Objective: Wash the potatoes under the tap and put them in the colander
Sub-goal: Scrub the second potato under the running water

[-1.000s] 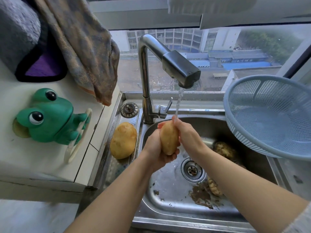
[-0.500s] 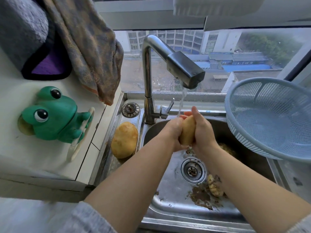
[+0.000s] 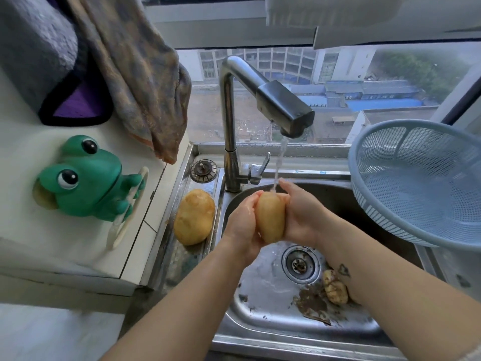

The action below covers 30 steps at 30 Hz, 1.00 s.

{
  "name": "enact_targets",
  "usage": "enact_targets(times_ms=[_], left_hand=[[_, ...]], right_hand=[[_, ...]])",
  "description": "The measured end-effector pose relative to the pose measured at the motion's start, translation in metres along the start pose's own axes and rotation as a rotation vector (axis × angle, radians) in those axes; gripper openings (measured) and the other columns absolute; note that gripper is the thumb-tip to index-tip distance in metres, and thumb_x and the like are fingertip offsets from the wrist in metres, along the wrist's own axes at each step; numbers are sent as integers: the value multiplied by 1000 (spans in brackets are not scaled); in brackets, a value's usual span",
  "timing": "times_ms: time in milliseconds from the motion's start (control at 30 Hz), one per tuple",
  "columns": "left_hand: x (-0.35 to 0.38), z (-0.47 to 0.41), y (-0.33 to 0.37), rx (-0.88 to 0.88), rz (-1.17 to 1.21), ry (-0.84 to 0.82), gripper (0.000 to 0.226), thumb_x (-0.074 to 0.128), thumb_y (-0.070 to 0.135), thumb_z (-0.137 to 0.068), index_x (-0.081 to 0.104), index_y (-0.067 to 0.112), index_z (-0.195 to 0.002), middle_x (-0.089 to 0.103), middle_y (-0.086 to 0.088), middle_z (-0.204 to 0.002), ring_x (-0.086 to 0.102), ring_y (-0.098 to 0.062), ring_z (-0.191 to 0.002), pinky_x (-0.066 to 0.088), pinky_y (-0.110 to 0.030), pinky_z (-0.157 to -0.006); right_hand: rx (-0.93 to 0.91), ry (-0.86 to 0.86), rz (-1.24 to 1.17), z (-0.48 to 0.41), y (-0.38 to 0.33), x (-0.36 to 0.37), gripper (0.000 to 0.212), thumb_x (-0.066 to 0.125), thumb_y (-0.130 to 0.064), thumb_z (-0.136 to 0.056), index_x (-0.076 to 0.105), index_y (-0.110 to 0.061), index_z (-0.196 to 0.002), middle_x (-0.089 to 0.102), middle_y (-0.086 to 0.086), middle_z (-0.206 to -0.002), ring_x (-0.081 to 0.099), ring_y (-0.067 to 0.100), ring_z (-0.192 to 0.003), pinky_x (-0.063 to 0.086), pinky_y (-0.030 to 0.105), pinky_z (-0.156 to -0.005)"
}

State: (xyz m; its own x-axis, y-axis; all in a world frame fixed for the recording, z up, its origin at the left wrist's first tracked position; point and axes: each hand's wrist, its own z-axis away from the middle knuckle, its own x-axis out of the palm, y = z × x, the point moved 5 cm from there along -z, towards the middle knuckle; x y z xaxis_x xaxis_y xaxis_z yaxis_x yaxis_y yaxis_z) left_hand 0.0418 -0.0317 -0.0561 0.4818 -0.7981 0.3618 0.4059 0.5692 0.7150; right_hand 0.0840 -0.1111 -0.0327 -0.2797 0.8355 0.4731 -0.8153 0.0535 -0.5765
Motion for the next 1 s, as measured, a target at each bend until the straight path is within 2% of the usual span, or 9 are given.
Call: enact_targets(times_ms=[67,133,233,400,500,600,700,867,1000], left_hand=[[-3,3,0,-19,41,-23,38,35,37,-101,68,19,-112,70,-12,-105,63,-29,-101,49,-53,-94],[-6,6,1,-10,70,-20,40,32,39,-103,68,21,-104,69,-11,-98,61,-28,-93,45,-55,-96],[-4,14,6,8,129,-21,39,33,41,-103,64,19,-106,67,-13,-100,63,-28,-88,49,-52,-91],[3,21,1,-2,247,-60,31,36,30,-105,61,14,-114,62,-18,-117,61,-32,-109,55,-44,-84],[1,21,-4,-50,284,-73,34,35,27,-103,62,10,-114,65,-18,-113,63,-27,-103,54,-40,-81],[0,22,-6,-81,271,-111,38,35,27,-98,62,6,-115,69,-15,-97,65,-22,-85,53,-35,-75],[4,19,-2,-58,250,-112,38,34,28,-96,62,4,-107,70,-13,-86,67,-20,-75,54,-32,-67],[6,12,22,74,263,-71,36,33,29,-101,64,10,-101,71,-12,-87,70,-19,-75,55,-33,-68],[14,18,30,106,196,-84,35,34,30,-105,63,9,-105,73,-11,-88,68,-17,-80,55,-34,-77]], right_hand=[[12,-42,11,1,1,6,40,33,-29,-99,61,-3,-109,62,16,-110,60,26,-100,51,43,-88],[-13,-12,39,1,0,5,35,38,-23,-98,63,-4,-115,59,18,-122,57,29,-113,49,48,-94],[-143,41,165,5,-12,5,20,52,-16,-97,65,-11,-110,57,12,-111,56,25,-100,53,43,-85],[-432,83,713,18,-25,5,29,60,-39,-91,61,-24,-116,60,-4,-108,59,14,-102,53,32,-91],[-603,24,991,26,-26,3,30,69,-36,-85,58,-37,-113,60,-8,-112,60,5,-97,53,20,-84],[-567,-98,1011,24,-19,-4,56,81,-26,-75,53,-40,-121,63,-7,-117,65,8,-102,54,31,-94],[-604,-55,1057,18,-19,-4,72,85,-32,-69,47,-35,-130,65,-6,-118,65,8,-103,53,36,-96],[-775,116,1139,23,-40,14,51,81,-40,-72,58,-27,-116,67,-9,-99,65,7,-91,55,27,-86],[-830,173,1014,30,-50,9,52,82,-39,-71,61,-22,-115,67,-8,-98,65,7,-89,54,21,-81]])
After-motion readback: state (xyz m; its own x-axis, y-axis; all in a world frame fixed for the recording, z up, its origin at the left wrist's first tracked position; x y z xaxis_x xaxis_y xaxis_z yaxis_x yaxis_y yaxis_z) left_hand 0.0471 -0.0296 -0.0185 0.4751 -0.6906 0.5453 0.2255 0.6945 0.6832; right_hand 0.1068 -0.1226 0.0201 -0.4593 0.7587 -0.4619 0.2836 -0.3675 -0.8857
